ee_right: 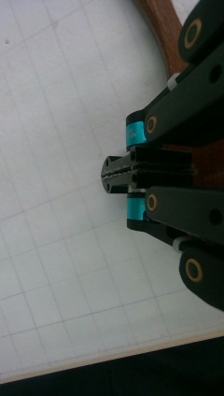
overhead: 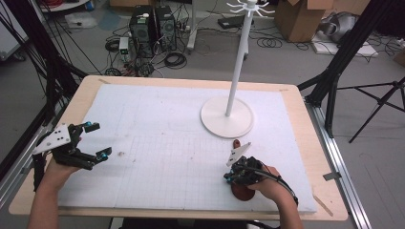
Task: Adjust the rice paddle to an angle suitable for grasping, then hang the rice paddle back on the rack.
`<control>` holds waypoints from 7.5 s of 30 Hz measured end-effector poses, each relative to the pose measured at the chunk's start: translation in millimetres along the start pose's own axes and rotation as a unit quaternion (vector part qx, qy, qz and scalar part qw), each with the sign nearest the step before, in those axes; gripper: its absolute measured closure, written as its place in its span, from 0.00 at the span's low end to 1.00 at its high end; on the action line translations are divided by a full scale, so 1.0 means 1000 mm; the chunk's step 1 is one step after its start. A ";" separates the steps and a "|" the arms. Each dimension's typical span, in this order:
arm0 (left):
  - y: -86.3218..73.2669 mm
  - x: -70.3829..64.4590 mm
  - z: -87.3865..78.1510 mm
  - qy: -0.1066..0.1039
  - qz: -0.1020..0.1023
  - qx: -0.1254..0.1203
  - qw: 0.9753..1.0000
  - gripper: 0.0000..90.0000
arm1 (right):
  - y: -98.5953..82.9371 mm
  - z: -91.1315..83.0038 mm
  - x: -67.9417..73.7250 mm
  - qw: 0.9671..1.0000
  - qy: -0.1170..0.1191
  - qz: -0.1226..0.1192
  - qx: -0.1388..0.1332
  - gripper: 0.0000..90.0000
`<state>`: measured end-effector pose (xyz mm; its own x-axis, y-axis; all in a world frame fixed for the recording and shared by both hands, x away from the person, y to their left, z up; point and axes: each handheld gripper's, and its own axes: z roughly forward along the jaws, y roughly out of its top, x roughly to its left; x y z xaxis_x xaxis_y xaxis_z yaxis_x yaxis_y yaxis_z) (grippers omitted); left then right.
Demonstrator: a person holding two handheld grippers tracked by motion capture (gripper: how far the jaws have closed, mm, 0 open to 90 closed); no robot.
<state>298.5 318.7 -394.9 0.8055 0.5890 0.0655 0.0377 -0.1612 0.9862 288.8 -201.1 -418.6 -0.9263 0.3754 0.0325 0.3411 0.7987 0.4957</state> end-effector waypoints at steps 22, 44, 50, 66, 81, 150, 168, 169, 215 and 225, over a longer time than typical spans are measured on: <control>-0.001 0.001 0.000 -0.001 0.000 0.002 1.000 0.02 | -0.012 -0.032 -0.060 0.983 -0.122 0.123 -0.058 1.00; -0.002 0.002 0.000 0.002 -0.003 0.003 1.000 0.02 | -0.011 -0.006 -0.086 0.974 -0.151 0.166 -0.011 1.00; -0.002 0.002 0.000 0.001 -0.003 0.003 1.000 0.02 | -0.008 -0.005 -0.085 0.976 -0.145 0.160 -0.014 1.00; -0.002 0.003 -0.002 0.002 -0.004 0.001 1.000 0.02 | 0.025 0.007 -0.068 0.986 -0.130 0.108 0.000 1.00; -0.002 0.003 -0.003 0.004 -0.005 -0.002 1.000 0.02 | 0.049 0.021 -0.050 0.993 -0.096 0.065 0.022 1.00; 0.003 0.001 0.001 -0.017 -0.003 0.003 1.000 0.02 | -0.005 -0.095 -0.038 0.974 -0.123 0.095 -0.167 0.22; 0.004 0.000 0.003 -0.020 -0.001 0.006 1.000 0.02 | 0.029 -0.059 -0.031 0.990 -0.094 0.086 -0.061 0.23; 0.004 0.000 0.003 -0.020 0.000 0.006 1.000 0.02 | 0.030 -0.057 -0.030 0.990 -0.093 0.089 -0.054 0.23; 0.005 0.001 -0.001 -0.021 0.001 0.002 1.000 0.02 | 0.060 0.016 -0.028 0.979 -0.050 0.131 0.145 0.50; 0.005 0.001 -0.001 -0.020 0.000 0.000 1.000 0.02 | 0.061 0.019 -0.032 0.976 -0.048 0.146 0.157 0.64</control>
<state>298.9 319.5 -389.3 0.8290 0.5561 0.0585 0.0384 -0.1610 0.9862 342.1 -156.0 -405.9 -0.7683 0.6386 0.0428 0.6342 0.7505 0.1862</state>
